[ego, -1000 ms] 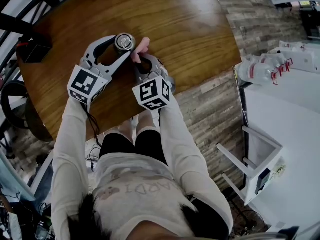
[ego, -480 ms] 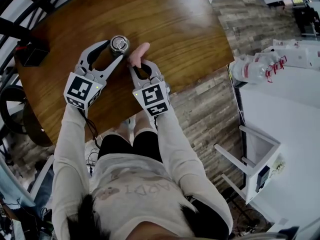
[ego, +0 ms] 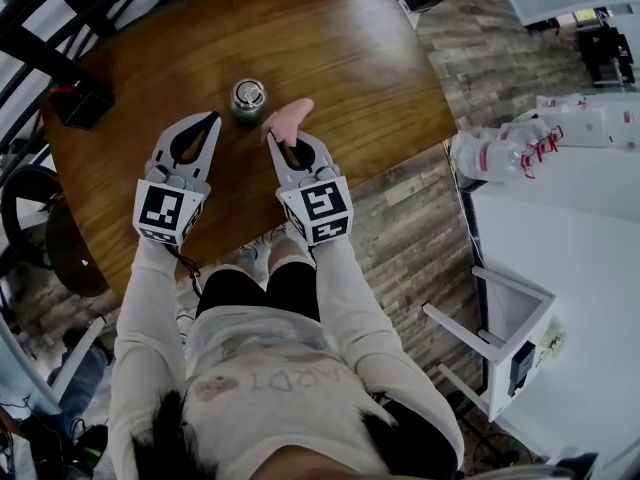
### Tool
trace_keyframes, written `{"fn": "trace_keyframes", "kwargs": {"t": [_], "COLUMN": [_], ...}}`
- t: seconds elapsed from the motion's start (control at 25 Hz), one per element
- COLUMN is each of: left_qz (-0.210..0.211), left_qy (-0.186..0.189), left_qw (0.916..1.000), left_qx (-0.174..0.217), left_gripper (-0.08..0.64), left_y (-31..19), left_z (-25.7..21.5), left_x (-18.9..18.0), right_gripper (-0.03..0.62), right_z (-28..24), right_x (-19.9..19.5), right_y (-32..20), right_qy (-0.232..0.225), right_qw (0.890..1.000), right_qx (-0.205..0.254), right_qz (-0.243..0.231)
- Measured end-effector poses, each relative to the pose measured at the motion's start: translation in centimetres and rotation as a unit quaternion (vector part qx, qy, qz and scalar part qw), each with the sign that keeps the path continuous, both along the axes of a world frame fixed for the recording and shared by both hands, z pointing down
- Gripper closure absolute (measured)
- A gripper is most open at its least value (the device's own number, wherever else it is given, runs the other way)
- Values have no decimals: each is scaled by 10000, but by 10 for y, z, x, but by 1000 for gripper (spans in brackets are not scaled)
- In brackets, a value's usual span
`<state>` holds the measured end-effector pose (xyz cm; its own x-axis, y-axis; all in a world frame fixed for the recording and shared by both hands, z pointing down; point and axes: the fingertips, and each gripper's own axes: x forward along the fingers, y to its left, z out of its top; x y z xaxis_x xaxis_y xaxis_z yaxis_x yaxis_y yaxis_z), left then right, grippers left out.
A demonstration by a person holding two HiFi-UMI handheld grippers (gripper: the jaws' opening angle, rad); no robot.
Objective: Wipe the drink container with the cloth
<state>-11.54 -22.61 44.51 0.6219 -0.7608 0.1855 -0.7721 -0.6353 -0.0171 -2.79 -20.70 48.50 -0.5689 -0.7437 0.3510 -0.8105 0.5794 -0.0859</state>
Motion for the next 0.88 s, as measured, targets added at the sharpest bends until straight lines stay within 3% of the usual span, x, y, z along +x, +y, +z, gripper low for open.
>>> {"fn": "trace_keyframes", "kwargs": {"t": [0.4,0.88], "left_qz": [-525,-1232], "left_qy": [214,504], "left_qw": [9982,9904], "left_qx": [200,384], "left_gripper": [554,554], "left_y": [36,76], "left_z": [-44,-85], "left_x": [-15,-32], "right_gripper": [569,568], "right_z": [-48,-95], "right_x": [-10,-8], "right_y": [19,39], "right_qy": [-123,-274], "right_qw": [9992,9967], "right_qx": [314,593], "right_qz": [-233,-486]}}
